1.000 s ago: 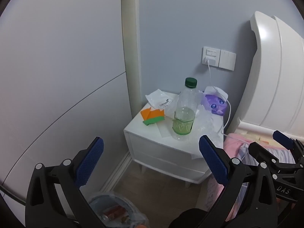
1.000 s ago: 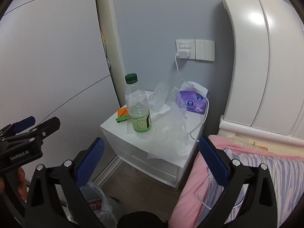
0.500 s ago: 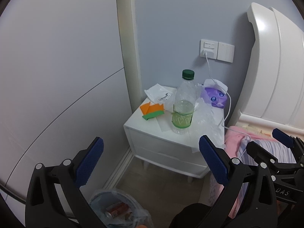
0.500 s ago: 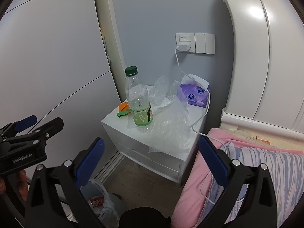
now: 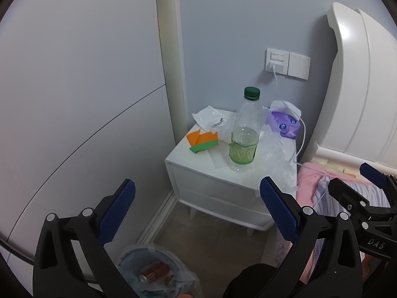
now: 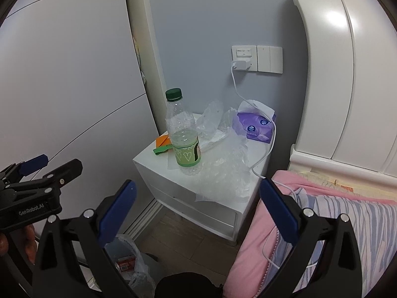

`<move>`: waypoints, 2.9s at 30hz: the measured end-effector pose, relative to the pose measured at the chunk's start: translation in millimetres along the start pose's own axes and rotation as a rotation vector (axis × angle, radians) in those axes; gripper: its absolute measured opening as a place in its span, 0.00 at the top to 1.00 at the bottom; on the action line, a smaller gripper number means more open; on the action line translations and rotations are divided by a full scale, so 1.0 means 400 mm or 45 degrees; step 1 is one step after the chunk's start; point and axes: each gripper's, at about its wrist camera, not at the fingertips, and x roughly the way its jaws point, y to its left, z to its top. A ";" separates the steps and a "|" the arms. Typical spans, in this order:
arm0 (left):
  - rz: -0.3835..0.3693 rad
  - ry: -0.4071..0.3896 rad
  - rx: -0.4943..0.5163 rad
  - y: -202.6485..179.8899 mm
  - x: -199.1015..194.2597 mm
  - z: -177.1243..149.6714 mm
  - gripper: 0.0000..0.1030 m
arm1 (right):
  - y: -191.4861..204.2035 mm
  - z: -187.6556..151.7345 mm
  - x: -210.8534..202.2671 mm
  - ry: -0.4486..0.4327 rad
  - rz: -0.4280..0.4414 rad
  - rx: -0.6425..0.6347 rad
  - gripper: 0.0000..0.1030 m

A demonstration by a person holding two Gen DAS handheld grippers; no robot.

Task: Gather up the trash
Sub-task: 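Move the left tool toward the green-capped bottle on the nightstand, then close the left tool around the green-capped plastic bottle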

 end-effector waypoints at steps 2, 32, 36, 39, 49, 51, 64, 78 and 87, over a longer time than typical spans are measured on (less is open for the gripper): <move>-0.003 0.007 0.006 -0.005 0.013 0.003 0.05 | -0.006 0.000 0.007 0.002 -0.005 0.002 0.06; -0.060 0.071 0.124 -0.099 0.256 0.070 0.05 | -0.069 0.063 0.193 0.068 -0.025 -0.034 0.06; -0.070 0.071 0.129 -0.109 0.277 0.077 0.05 | -0.085 0.067 0.216 0.081 -0.026 -0.032 0.06; -0.073 0.077 0.134 -0.118 0.297 0.080 0.05 | -0.096 0.072 0.233 0.089 -0.025 -0.029 0.06; -0.105 0.081 0.158 -0.147 0.372 0.104 0.05 | -0.122 0.091 0.278 0.083 -0.022 -0.009 0.06; -0.127 0.078 0.166 -0.156 0.392 0.111 0.05 | -0.129 0.094 0.286 0.084 -0.021 -0.006 0.06; -0.211 0.070 0.192 -0.201 0.505 0.148 0.05 | -0.167 0.130 0.341 0.081 -0.014 0.006 0.06; -0.271 0.063 0.202 -0.225 0.583 0.157 0.05 | -0.175 0.150 0.398 0.075 0.009 0.012 0.06; -0.282 0.058 0.199 -0.231 0.603 0.159 0.05 | -0.171 0.159 0.411 0.071 0.022 0.005 0.06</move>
